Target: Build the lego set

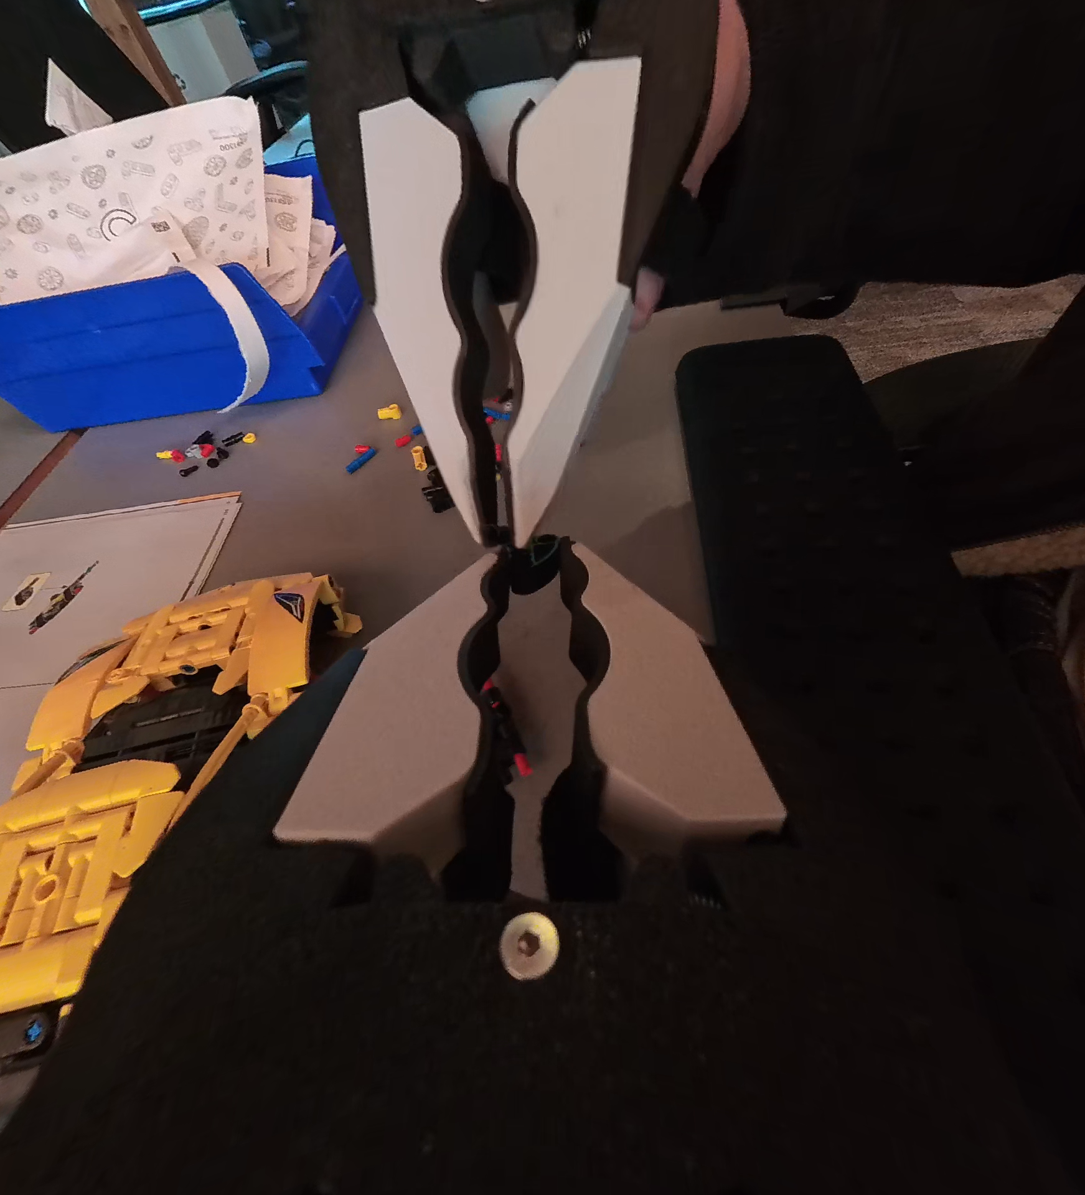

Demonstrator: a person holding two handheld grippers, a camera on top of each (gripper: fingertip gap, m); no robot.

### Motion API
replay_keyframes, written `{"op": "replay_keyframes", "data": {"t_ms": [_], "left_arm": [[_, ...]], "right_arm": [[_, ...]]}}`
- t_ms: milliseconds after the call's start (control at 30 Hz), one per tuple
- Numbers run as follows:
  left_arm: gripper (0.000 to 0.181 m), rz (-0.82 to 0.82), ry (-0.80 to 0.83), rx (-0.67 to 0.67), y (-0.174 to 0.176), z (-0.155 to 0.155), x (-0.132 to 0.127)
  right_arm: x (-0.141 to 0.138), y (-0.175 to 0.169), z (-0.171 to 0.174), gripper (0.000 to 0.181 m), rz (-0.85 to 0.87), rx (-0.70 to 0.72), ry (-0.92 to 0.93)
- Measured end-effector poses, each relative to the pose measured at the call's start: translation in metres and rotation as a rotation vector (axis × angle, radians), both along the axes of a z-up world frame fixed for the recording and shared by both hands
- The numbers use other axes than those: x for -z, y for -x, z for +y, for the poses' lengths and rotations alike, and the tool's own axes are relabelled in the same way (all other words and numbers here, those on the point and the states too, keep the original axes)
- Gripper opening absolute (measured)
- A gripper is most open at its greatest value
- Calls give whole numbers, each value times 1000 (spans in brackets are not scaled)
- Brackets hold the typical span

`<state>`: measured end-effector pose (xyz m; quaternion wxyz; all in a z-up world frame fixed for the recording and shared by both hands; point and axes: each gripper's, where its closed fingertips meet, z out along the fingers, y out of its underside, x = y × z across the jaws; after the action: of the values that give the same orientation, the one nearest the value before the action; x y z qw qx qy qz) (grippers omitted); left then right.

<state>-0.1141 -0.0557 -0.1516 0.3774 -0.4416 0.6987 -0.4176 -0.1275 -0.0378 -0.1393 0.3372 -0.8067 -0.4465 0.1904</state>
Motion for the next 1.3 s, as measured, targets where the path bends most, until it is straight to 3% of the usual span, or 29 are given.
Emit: {"op": "replay_keyframes", "data": {"t_ms": [33, 200, 300, 433, 500, 633, 733, 900, 1300], "left_arm": [[15, 0, 7, 1, 0, 0, 0], [15, -40, 109, -66, -2, 14, -12], [15, -65, 125, -142, -3, 29, -17], [15, -99, 142, -259, -4, 50, -22], [15, -124, 183, -265, -3, 54, -28], [15, -112, 177, -209, -4, 42, -26], [15, -120, 200, -177, -6, 33, -28], [15, -133, 217, -218, -9, 37, -28], [14, -223, 47, -357, -11, 53, -40]], "right_arm": [[-1, -1, 1, 5, 10, 7, -8], [-15, -1, 9, 4, 159, 69, -94], [-33, -7, 21, 4, 289, 206, -194], [-58, -20, 27, 4, 683, 421, -261], [-49, -34, 27, 4, 814, 495, -278], [-54, -35, 17, 4, 1010, 422, -378], [-59, -31, 21, 4, 975, 406, -430], [-40, -22, 32, 4, 787, 464, -484], [-32, -21, 34, 4, 814, 485, -393]]}}
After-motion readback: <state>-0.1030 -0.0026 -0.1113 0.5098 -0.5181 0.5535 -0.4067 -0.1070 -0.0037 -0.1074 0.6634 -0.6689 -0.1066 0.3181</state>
